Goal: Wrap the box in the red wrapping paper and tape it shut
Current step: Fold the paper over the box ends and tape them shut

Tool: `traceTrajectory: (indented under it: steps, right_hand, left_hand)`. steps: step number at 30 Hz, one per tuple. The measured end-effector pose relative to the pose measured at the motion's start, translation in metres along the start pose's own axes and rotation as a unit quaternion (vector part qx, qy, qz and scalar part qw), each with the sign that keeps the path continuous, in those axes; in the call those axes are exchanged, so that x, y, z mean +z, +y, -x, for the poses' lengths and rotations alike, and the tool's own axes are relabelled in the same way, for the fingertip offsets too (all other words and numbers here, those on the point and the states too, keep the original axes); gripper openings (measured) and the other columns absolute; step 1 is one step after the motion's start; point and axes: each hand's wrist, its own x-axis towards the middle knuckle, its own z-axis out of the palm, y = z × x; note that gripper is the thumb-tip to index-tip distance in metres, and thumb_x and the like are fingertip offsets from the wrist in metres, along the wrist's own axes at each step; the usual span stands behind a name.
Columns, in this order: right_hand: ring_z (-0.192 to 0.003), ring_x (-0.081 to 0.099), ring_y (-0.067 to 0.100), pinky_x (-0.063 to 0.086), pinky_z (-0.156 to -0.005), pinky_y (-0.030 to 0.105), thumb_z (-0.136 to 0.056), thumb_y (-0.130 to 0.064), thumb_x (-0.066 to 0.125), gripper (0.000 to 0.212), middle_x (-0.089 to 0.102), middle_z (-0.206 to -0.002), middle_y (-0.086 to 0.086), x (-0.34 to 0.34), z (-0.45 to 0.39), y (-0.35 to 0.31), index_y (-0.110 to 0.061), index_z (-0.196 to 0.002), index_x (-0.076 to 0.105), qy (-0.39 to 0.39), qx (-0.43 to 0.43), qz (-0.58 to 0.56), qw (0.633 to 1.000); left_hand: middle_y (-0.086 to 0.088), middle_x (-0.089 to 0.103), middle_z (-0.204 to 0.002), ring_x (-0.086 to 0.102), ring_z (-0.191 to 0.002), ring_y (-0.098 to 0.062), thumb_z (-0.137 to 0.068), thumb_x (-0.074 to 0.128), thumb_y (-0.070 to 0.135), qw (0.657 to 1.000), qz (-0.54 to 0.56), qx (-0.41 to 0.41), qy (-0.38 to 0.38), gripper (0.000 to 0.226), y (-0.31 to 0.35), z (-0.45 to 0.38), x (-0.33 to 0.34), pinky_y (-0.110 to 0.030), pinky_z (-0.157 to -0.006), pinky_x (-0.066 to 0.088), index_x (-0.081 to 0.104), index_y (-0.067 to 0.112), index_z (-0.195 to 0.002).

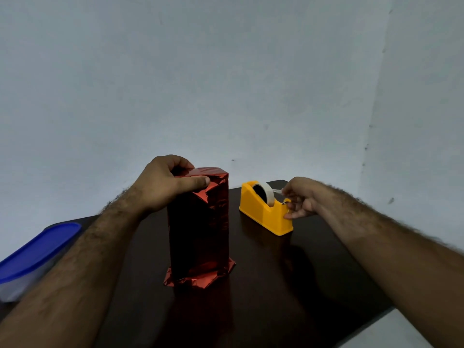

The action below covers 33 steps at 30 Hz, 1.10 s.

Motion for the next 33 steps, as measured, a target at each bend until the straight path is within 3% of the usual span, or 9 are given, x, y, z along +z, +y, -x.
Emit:
traceTrajectory:
  steps: [3, 7, 10, 14, 18, 21, 25, 29, 33]
  right_hand:
    - [-0.075, 0.054, 0.021, 0.055, -0.094, 0.066, -0.102, -0.012, 0.056, 0.01, 0.055, -0.105, 0.011, -0.006, 0.005, 0.004, -0.005, -0.107, 0.061, -0.026, 0.014, -0.067, 0.997]
    - [-0.082, 0.057, 0.023, 0.051, -0.1, 0.069, -0.097, -0.009, 0.055, 0.017, 0.055, -0.111, 0.012, -0.005, 0.002, 0.02, -0.003, -0.112, 0.059, -0.043, 0.012, -0.141, 0.989]
    - [-0.076, 0.059, 0.021, 0.054, -0.094, 0.065, -0.094, -0.008, 0.053, 0.022, 0.054, -0.106, 0.011, -0.003, -0.001, 0.031, -0.003, -0.115, 0.056, -0.037, -0.017, -0.164, 0.986]
    - [-0.074, 0.064, 0.023, 0.061, -0.073, 0.055, -0.091, -0.008, 0.058, 0.02, 0.057, -0.109, 0.012, -0.005, -0.004, 0.044, -0.006, -0.111, 0.059, -0.026, -0.053, -0.161, 0.985]
    - [-0.086, 0.065, 0.023, 0.062, -0.072, 0.048, -0.085, -0.015, 0.069, 0.024, 0.062, -0.101, 0.009, -0.003, -0.005, 0.06, -0.008, -0.107, 0.067, 0.027, -0.074, -0.092, 0.993]
    - [-0.081, 0.059, 0.019, 0.051, -0.063, 0.035, -0.087, -0.019, 0.071, 0.023, 0.061, -0.093, 0.007, -0.003, -0.004, 0.064, -0.01, -0.108, 0.068, 0.058, -0.085, -0.043, 0.994]
    - [-0.07, 0.054, 0.018, 0.038, -0.05, 0.026, -0.084, -0.007, 0.069, 0.028, 0.063, -0.089, 0.009, 0.002, -0.007, 0.078, -0.001, -0.111, 0.067, 0.117, -0.062, 0.072, 0.989]
    - [-0.068, 0.049, 0.015, 0.036, -0.051, 0.029, -0.093, -0.011, 0.066, 0.014, 0.059, -0.09, 0.006, 0.009, 0.005, 0.055, -0.009, -0.107, 0.068, 0.131, -0.161, 0.038, 0.977]
    - [-0.091, 0.066, 0.023, 0.057, -0.074, 0.036, -0.098, -0.01, 0.065, 0.01, 0.072, -0.1, 0.008, 0.019, 0.047, 0.005, -0.008, -0.096, 0.074, 0.085, -0.338, 0.107, 0.931]
  left_hand:
    - [0.0, 0.079, -0.091, 0.078, -0.083, -0.022, -0.06, 0.087, 0.063, 1.0, 0.001, -0.001, 0.003, 0.056, 0.0, 0.0, 0.001, -0.042, -0.076, 0.062, 0.077, 0.022, -0.098]
    - [-0.001, 0.079, -0.088, 0.078, -0.081, -0.022, -0.065, 0.092, 0.057, 1.0, 0.003, -0.002, 0.008, 0.051, 0.0, 0.001, 0.0, -0.038, -0.073, 0.061, 0.077, 0.02, -0.097]
    - [-0.002, 0.08, -0.089, 0.078, -0.081, -0.024, -0.067, 0.092, 0.053, 1.0, 0.009, -0.004, 0.011, 0.048, -0.001, 0.001, -0.001, -0.043, -0.077, 0.063, 0.078, 0.019, -0.098]
    - [-0.005, 0.08, -0.09, 0.079, -0.083, -0.026, -0.071, 0.095, 0.046, 1.0, 0.013, -0.007, 0.015, 0.044, -0.002, 0.0, 0.0, -0.045, -0.079, 0.063, 0.077, 0.017, -0.099]
    - [-0.005, 0.08, -0.089, 0.079, -0.082, -0.025, -0.071, 0.095, 0.046, 1.0, 0.01, -0.006, 0.015, 0.042, -0.003, 0.0, -0.001, -0.046, -0.079, 0.063, 0.078, 0.018, -0.098]
    - [-0.004, 0.08, -0.089, 0.079, -0.082, -0.025, -0.072, 0.093, 0.046, 1.0, 0.003, -0.004, 0.015, 0.041, -0.001, 0.0, 0.0, -0.045, -0.078, 0.062, 0.078, 0.018, -0.098]
    - [-0.003, 0.08, -0.089, 0.079, -0.083, -0.025, -0.076, 0.092, 0.043, 1.0, -0.004, -0.003, 0.014, 0.035, -0.002, -0.001, 0.001, -0.044, -0.078, 0.062, 0.078, 0.019, -0.097]
    - [-0.002, 0.08, -0.087, 0.078, -0.08, -0.022, -0.075, 0.092, 0.043, 1.0, -0.006, 0.001, 0.012, 0.037, -0.002, -0.002, 0.001, -0.037, -0.073, 0.061, 0.078, 0.018, -0.098]
    - [-0.001, 0.08, -0.087, 0.078, -0.079, -0.02, -0.062, 0.091, 0.06, 1.0, -0.003, -0.004, 0.007, 0.054, -0.001, 0.0, 0.0, -0.037, -0.071, 0.062, 0.078, 0.019, -0.095]
